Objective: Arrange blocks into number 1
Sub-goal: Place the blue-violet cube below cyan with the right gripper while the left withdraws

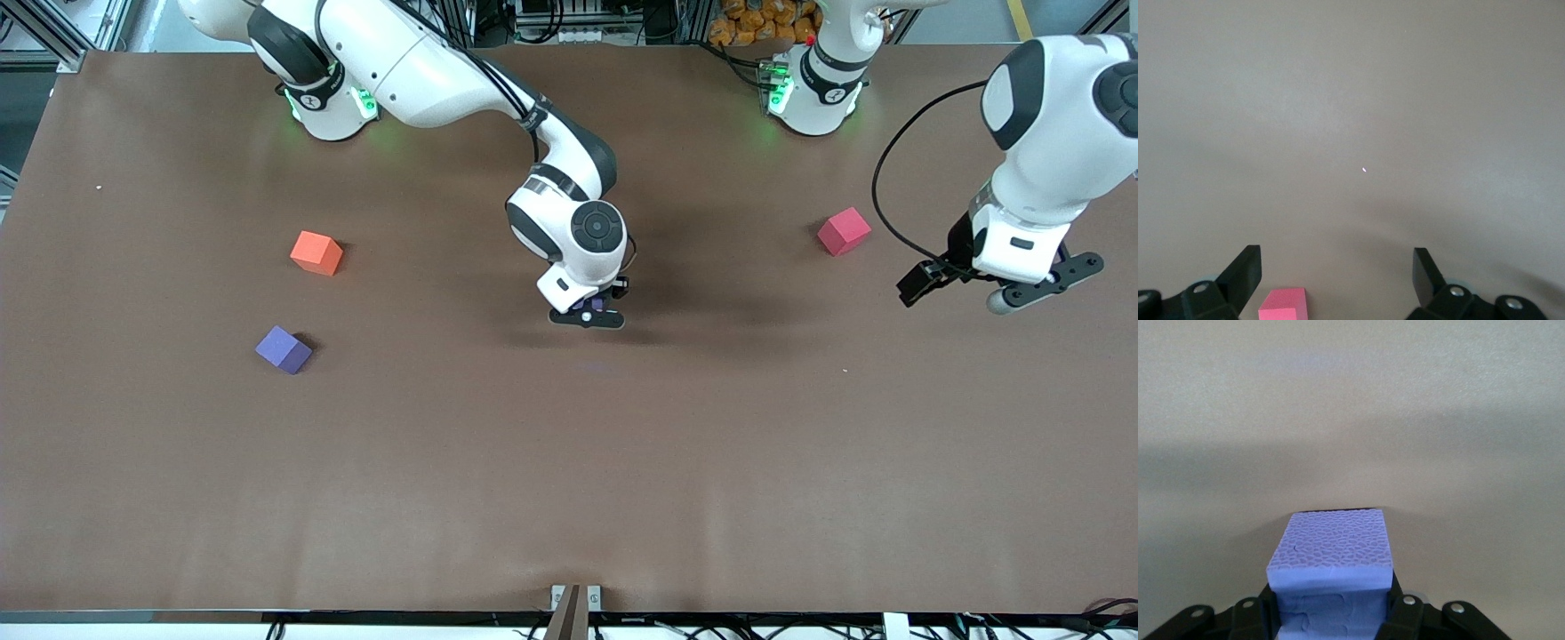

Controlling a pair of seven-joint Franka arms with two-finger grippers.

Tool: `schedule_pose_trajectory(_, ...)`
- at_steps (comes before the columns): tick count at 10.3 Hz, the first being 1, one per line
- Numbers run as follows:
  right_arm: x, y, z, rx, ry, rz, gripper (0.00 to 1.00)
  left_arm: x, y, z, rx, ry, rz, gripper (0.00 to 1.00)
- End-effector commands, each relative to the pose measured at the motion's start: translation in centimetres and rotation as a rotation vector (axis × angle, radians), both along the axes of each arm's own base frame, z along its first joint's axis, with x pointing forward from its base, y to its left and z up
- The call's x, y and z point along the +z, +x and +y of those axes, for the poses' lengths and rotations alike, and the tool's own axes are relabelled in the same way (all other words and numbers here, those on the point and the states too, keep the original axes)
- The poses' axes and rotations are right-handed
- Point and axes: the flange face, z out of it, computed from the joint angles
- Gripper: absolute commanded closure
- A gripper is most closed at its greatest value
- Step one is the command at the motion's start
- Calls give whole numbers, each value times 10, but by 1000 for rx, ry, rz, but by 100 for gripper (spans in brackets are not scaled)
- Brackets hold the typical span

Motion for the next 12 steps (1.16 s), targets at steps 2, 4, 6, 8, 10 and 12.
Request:
schedule_pose_trajectory(2, -9, -7, 11, 45, -1, -3, 100, 32, 1, 3, -44, -11, -48, 0)
schedule_pose_trajectory(4, -12, -8, 10, 76, -2, 2, 94, 62, 10, -1, -63, -5, -66, 0)
schedule_pose_trajectory(6, -13, -9, 10, 110, 0, 4, 73, 90, 11, 3, -170, 8, -58, 0)
schedule_pose_trajectory(8, -12, -7, 9, 111, 1, 7, 0, 124, 10, 7, -245, 16, -49, 0)
schedule_pose_trajectory(10, 1, -2, 8, 98, 9, -1, 0, 148, 10, 7, -231, 13, -67, 0)
schedule_pose_trajectory(12, 44, 8, 3, 81, 30, -20, 0, 158, 8, 5, -201, -13, -85, 0)
